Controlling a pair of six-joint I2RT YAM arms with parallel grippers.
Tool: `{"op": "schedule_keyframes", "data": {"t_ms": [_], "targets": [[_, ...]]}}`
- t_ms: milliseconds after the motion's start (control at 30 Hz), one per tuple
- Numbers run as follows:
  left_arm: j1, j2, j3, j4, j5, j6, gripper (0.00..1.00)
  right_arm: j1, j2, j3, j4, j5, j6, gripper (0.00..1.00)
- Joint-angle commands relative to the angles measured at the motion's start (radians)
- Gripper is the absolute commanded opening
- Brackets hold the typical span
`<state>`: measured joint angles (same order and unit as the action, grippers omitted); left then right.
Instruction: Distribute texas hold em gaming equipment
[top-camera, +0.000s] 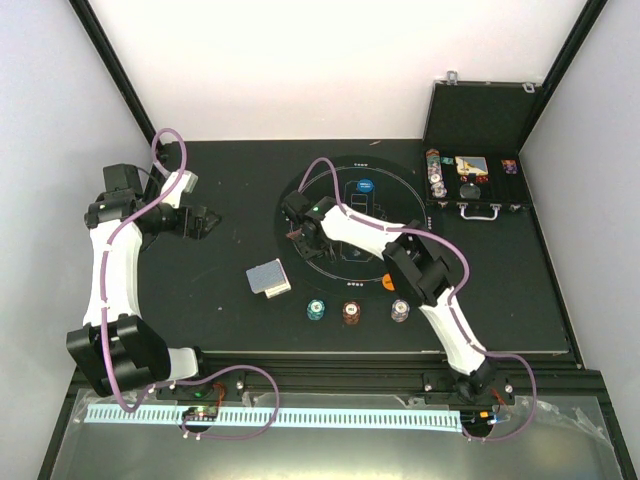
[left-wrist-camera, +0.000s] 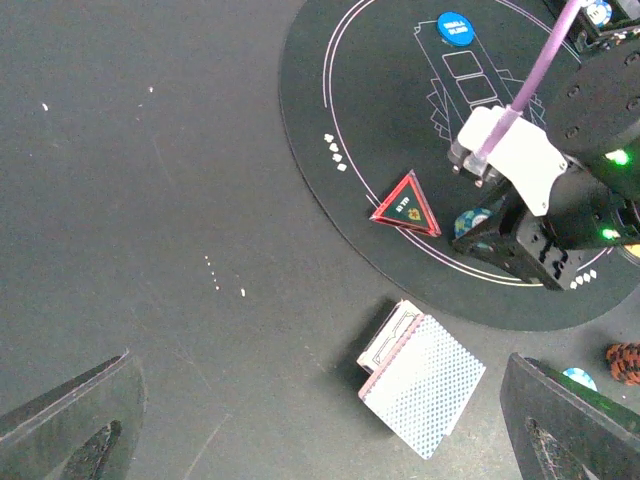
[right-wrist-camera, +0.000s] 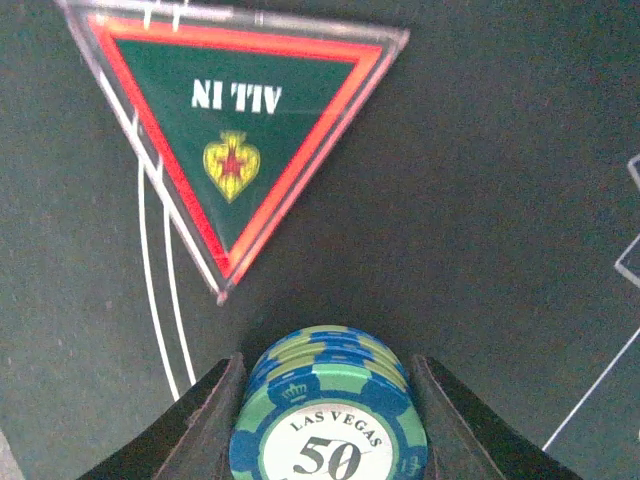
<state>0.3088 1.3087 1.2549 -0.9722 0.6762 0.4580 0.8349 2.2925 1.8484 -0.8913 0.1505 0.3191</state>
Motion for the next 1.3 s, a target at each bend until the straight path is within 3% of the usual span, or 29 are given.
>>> {"op": "schedule_keyframes", "data": {"t_ms": [0, 467, 700, 767, 833, 967, 1133, 1267], "targets": [[0.011, -0.012, 0.040, -0.017, 0.011, 0.008, 0.99, -0.027, 0.064, 0.076, 0.004, -0.013, -0.019, 0.19], [0.014, -0.001, 0.056, -0.024, 0.003, 0.014, 0.99, -0.028, 0.280, 0.425, -0.102, -0.076, -0.017, 0.19], [0.015, -0.003, 0.055, -0.026, 0.008, 0.016, 0.99, -0.028, 0.194, 0.288, -0.060, -0.047, -0.022, 0.20], [0.016, 0.000, 0.054, -0.027, 0.014, 0.015, 0.99, -0.028, 0.156, 0.234, -0.037, -0.054, -0.020, 0.27], [0.015, 0.000, 0.053, -0.029, 0.022, 0.015, 0.99, -0.028, 0.141, 0.208, -0.026, -0.056, -0.020, 0.45], [0.015, -0.002, 0.049, -0.032, 0.024, 0.016, 0.99, -0.029, 0.124, 0.226, -0.035, -0.047, -0.030, 0.67], [0.015, -0.008, 0.050, -0.039, 0.021, 0.021, 0.99, -0.027, 0.068, 0.258, -0.068, -0.027, -0.035, 0.75], [0.015, -0.012, 0.052, -0.039, 0.023, 0.021, 0.99, -0.008, -0.042, 0.137, -0.054, -0.007, -0.030, 0.77]]}}
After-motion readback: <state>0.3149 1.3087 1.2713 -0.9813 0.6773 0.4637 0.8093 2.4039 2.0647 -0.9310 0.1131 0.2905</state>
